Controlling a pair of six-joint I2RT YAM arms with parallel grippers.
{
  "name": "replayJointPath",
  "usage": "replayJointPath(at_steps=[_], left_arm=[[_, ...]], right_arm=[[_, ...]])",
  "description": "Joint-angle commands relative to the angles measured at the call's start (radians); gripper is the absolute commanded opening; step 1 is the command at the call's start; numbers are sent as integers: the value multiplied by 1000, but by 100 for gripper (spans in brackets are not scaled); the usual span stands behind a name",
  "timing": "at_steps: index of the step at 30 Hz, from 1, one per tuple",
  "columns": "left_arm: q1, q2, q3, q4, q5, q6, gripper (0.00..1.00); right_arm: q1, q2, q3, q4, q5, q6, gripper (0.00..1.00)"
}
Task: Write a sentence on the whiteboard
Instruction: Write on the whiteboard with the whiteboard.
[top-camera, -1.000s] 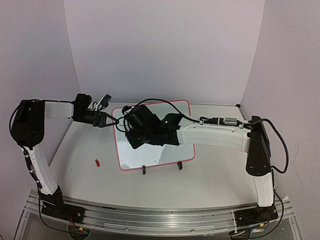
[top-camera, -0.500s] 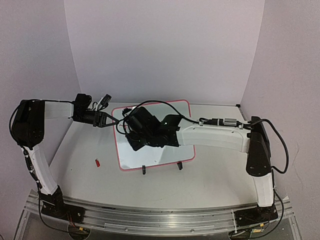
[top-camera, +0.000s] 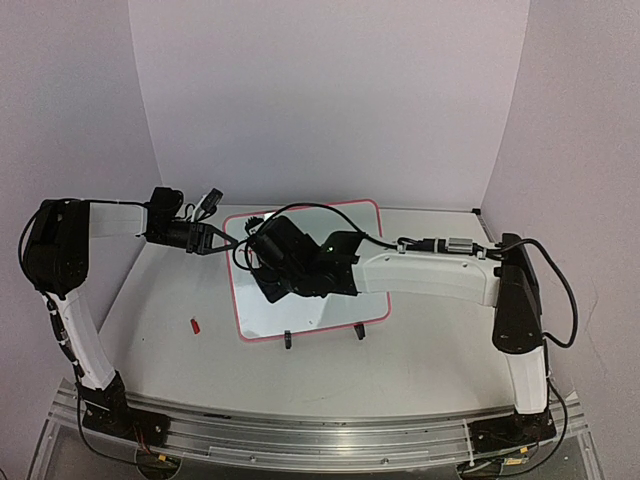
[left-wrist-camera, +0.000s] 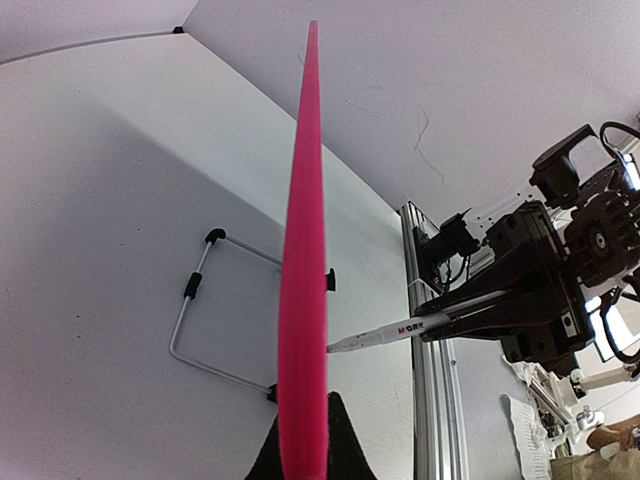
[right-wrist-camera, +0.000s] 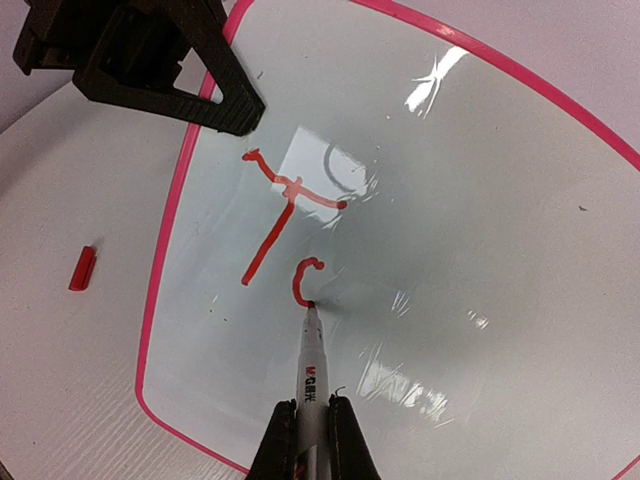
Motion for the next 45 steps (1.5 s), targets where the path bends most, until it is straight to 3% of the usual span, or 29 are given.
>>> replayJointPath(at_steps=[1, 28, 45], left_arm=[[-30, 20, 11, -26, -56, 98, 0], [-30, 23, 17, -35, -52, 103, 0], [-30, 19, 10, -35, -49, 104, 0]], right_arm=[[-19, -15, 20, -32, 83, -17, 0], [-19, 45, 99, -22, -24, -17, 0], [-19, 69, 127, -23, -11, 5, 0]])
